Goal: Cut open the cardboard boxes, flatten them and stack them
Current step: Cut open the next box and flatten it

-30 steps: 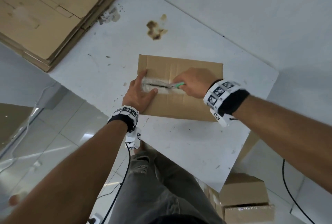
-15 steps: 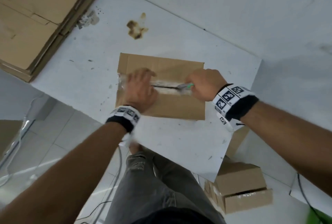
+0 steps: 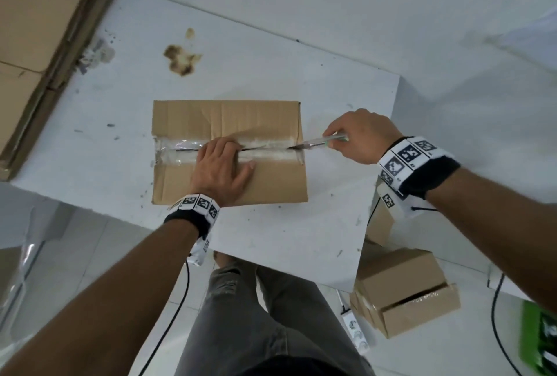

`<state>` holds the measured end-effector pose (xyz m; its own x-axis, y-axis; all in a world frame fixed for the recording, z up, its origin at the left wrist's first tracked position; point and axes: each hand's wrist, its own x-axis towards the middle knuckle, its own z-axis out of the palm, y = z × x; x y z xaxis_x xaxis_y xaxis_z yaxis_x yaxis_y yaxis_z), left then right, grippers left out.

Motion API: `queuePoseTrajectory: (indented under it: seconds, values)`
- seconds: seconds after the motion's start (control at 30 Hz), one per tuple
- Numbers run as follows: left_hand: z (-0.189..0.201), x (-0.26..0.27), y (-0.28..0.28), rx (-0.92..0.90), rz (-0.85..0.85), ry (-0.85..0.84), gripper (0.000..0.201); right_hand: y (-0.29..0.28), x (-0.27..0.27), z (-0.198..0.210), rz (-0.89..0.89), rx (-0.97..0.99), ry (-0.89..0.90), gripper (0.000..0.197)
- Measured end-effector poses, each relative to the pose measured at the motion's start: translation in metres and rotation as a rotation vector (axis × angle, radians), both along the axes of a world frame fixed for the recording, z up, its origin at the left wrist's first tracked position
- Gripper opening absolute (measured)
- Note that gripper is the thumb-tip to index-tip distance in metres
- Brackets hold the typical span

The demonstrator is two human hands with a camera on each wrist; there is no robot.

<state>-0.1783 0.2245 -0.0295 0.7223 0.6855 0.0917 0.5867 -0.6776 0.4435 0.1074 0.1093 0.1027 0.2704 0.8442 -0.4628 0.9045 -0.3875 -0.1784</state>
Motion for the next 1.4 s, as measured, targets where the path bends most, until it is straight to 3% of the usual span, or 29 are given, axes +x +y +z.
queuePoseTrajectory:
  seconds: [0.1,0.23,0.37,0.63,0.77,1.0,1.17,1.4]
  values:
    - [0.0,-0.013,0.007,0.003,0.019,-0.044,0.043,-0.01,-0.004,-0.009,-0.062,0.054,0.064,0.02]
    - [0.013,-0.012,0.01,0.036,0.154,0.094,0.043,-0.018,-0.034,-0.036,-0.158,0.16,0.264,0.022]
    - [0.006,0.019,-0.016,0.003,0.066,0.112,0.046,-0.027,-0.046,-0.057,-0.269,0.235,0.388,0.028]
    - [-0.007,0.02,-0.019,0.025,0.099,-0.118,0.036,-0.057,-0.062,-0.067,-0.575,0.315,0.626,0.024]
    - [-0.009,0.021,-0.02,-0.006,0.094,-0.139,0.035,-0.049,-0.071,-0.071,-0.633,0.331,0.632,0.022]
    - [-0.008,0.01,-0.015,-0.007,0.086,-0.201,0.026,-0.065,-0.065,-0.062,-0.65,0.279,0.676,0.017]
    - [0.023,0.01,0.009,-0.117,0.169,-0.254,0.036,-0.06,-0.08,-0.062,-0.58,0.525,0.513,0.029]
    - [0.089,-0.016,0.057,-0.176,0.237,-0.283,0.055,-0.026,-0.066,-0.028,-0.185,0.765,0.412,0.023]
